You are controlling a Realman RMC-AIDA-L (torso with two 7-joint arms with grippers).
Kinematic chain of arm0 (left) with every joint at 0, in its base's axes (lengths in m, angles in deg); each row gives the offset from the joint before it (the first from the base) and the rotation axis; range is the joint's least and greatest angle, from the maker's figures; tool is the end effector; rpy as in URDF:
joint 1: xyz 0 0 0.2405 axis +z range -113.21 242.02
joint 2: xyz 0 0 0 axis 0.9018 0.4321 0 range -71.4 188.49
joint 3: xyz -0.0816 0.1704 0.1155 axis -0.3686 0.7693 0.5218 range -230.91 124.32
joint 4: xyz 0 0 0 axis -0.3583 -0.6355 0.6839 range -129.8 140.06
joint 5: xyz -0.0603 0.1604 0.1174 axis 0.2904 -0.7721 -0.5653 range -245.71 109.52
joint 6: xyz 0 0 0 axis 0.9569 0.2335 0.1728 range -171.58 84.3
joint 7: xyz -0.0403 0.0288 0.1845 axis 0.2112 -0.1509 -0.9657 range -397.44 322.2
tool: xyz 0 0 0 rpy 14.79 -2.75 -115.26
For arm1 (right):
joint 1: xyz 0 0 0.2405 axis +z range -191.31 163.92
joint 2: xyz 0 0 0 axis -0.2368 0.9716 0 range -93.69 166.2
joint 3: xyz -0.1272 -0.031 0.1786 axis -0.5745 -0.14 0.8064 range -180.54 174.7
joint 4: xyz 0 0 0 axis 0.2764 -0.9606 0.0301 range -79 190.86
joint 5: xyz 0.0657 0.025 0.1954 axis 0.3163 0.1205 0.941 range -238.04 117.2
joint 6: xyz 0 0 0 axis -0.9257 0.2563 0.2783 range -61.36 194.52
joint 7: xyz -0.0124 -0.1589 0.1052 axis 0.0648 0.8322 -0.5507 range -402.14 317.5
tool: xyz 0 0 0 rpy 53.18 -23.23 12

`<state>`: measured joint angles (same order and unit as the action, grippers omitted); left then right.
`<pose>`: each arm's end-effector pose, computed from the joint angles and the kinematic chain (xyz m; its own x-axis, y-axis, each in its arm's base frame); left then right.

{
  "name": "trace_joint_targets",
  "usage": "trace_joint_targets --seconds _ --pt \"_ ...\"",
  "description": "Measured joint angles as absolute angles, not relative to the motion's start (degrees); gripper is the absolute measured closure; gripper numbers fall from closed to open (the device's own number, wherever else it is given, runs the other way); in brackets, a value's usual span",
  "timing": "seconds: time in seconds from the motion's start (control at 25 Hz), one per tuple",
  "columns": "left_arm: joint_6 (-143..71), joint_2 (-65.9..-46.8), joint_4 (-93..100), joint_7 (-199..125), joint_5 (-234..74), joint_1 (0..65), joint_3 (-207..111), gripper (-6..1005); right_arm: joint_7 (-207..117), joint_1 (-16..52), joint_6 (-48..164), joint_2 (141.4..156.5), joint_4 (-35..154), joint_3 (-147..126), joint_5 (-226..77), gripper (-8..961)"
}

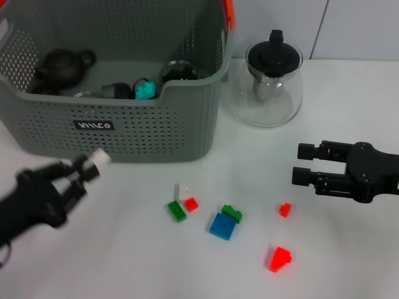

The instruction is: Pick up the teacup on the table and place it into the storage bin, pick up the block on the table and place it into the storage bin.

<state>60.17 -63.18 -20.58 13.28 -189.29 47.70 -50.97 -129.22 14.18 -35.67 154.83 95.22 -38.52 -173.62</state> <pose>-0.2765 0.2479 0.0060 0.5979 0.1227 0.7922 0.6044 -0.7182 -0.3449 0.2046 0.2982 -0.0024 0.6762 -0.4425 -0.5890 -0.5099 -0.8582 0.0594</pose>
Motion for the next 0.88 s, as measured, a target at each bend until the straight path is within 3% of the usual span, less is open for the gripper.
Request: trace_joint_targets --seconds 0.24,0.52,0.64,0.88 --pt "70.0 -59.1 -28.8 35.2 -183.6 39.5 -55.7 768 -129.2 14.5 -35.5 154.89 95.2 -38.5 -173.6 222" --pt "53.9 -56.2 -38.0 52.6 -182.5 28.8 -47.6 749 -129.2 14.6 -35.3 155.04 95.2 -38.5 -173.6 220" --pt "42.4 -56.3 -44.4 63.4 -185.1 27.6 -34.6 740 -129.2 14.6 -35.4 155.06 95.2 -38.5 -173.6 220" --pt "33.2 -58.44 -51.7 74.7 -189.4 28.0 -24.0 724 -129.2 14.5 -35.2 155.08 95.2 -38.5 -173.6 220"
